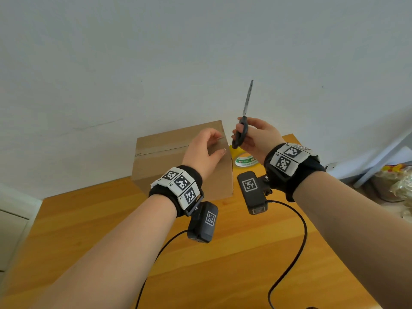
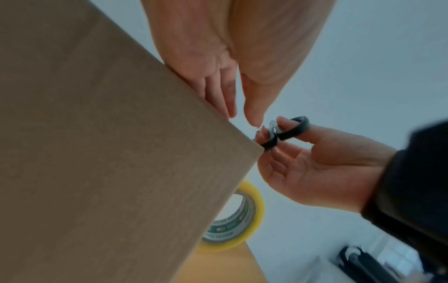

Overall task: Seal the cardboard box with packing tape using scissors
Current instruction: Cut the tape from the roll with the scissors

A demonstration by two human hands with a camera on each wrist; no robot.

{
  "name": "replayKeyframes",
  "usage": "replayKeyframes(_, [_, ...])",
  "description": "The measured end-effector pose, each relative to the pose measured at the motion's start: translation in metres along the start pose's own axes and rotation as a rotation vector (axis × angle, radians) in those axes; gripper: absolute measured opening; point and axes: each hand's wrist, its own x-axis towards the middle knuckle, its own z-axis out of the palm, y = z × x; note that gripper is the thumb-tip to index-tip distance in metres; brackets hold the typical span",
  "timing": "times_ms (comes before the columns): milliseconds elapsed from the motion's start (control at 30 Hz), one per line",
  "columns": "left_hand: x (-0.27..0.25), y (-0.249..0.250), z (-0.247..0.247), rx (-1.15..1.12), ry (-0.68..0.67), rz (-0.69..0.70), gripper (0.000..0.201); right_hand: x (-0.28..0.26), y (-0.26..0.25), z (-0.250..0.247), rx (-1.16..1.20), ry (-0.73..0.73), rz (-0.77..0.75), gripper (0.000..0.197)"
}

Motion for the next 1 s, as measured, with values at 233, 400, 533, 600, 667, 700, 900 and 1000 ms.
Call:
replayKeyframes(233, [0.014,-0.004,-0.004,0.457,-0.152,0.069,0.044,-0.031,0.021,-0.047,-0.016,-0.089,0.240,0.024])
replayKeyframes(400, [0.026,0.002,-0.006,0.632,-0.274,0.053,0.059,-0.047,0.037,-0.062,-0.043,-0.076,0.294,0.014])
replayKeyframes(533, [0.028,-0.001,-0.002,0.691,-0.290,0.043,0.072,-0.055,0.044,-0.067,-0.064,-0.113,0.328,0.021])
replayKeyframes(600, [0.028,0.000,-0.001,0.705,-0.296,0.034,0.070,-0.060,0.045,-0.067,-0.079,-0.135,0.344,0.017])
replayKeyframes(667, [0.028,0.002,-0.002,0.712,-0.296,0.039,0.068,-0.064,0.047,-0.068,-0.073,-0.137,0.368,0.018])
replayKeyframes(700, [0.028,0.004,-0.003,0.719,-0.296,0.048,0.066,-0.065,0.048,-0.068,-0.068,-0.142,0.379,0.020])
replayKeyframes(900, [0.026,0.004,-0.006,0.714,-0.279,0.073,0.062,-0.070,0.049,-0.072,-0.186,-0.171,0.340,0.022])
replayKeyframes(1000, [0.023,0.002,-0.004,0.684,-0.256,0.066,0.060,-0.064,0.037,-0.072,-0.478,-0.130,0.167,0.034])
